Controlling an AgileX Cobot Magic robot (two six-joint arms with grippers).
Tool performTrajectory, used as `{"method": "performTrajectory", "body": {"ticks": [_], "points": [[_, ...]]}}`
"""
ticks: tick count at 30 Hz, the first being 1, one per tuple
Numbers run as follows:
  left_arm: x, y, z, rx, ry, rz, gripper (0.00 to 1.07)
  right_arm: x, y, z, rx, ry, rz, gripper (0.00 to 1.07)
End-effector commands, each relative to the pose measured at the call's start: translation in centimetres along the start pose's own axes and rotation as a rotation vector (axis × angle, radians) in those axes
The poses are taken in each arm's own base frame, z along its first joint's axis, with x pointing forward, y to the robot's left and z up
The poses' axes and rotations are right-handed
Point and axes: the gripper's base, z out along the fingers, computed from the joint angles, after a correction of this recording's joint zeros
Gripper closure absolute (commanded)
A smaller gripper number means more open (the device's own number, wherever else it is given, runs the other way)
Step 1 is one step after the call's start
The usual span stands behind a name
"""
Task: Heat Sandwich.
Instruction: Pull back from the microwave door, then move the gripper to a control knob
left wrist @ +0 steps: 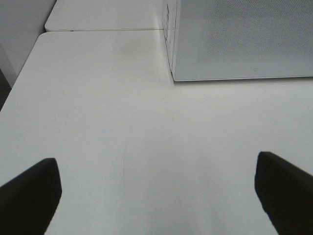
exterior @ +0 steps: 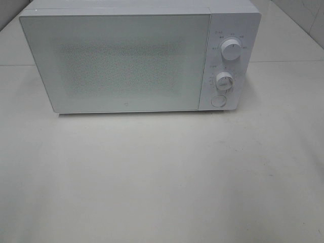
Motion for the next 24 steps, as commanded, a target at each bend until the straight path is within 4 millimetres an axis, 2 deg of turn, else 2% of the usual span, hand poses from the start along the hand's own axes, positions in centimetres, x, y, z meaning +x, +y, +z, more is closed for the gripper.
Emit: {"method": "performTrajectory", "body": {"ticks": [1,16,24], "points": [[0.2,0.0,-0.3,-0.003,-0.023,-0.005,0.03,-0.6,0.0,1.1,-0.002,-0.041,0.01,0.31],[0.2,0.0,-0.3,-0.003,-0.023,-0.005,0.03,-1.8,0.4,5.9,-0.032,-0.2,0.011,0.31],[0.2,0.0,-0.3,-0.003,-0.023,-0.005,0.03,0.7,0.8,7.7,-0.053,-0.338,0.023,0.31]]}}
